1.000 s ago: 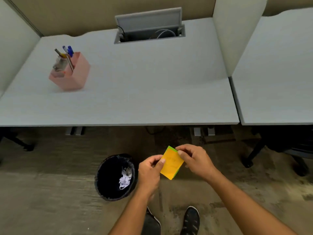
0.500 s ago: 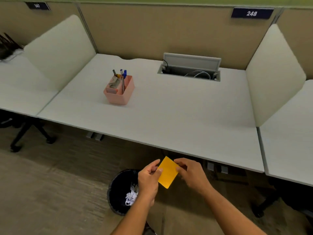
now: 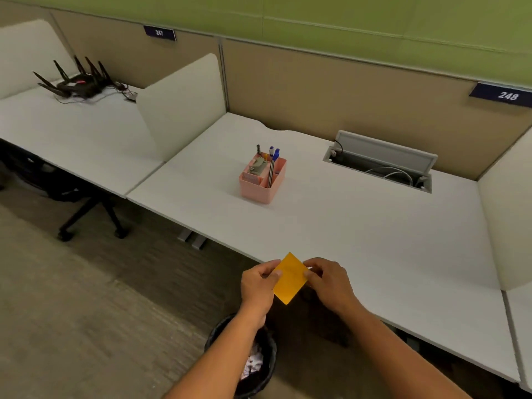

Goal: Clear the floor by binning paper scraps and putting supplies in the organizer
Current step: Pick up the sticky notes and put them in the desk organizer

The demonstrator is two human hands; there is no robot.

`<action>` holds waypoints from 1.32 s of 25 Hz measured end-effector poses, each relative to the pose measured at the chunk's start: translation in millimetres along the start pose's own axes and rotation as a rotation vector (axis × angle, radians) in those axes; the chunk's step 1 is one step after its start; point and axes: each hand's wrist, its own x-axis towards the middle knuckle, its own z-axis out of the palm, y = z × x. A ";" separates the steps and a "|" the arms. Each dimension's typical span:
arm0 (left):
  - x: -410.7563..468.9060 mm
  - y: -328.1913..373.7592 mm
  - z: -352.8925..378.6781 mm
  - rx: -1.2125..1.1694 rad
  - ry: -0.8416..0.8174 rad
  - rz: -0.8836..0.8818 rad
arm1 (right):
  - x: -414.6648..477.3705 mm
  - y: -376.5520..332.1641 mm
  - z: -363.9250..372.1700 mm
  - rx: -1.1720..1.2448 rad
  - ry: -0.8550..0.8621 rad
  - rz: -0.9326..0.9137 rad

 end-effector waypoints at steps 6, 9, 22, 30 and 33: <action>45.6 28.2 -35.0 -0.036 0.117 -0.021 | 68.5 -45.3 30.6 0.049 -0.100 -0.044; 76.9 51.0 -46.5 -0.005 0.166 -0.055 | 113.6 -68.2 37.3 0.020 -0.149 -0.078; 246.9 129.1 -63.4 0.162 0.220 -0.145 | 375.4 -121.0 25.0 -0.015 0.147 -0.108; 273.9 114.3 -67.2 0.185 0.304 -0.237 | 418.4 -113.0 67.4 -0.055 0.010 -0.152; 279.1 111.9 -69.4 0.182 0.325 -0.254 | 424.6 -108.1 75.0 -0.145 -0.058 -0.127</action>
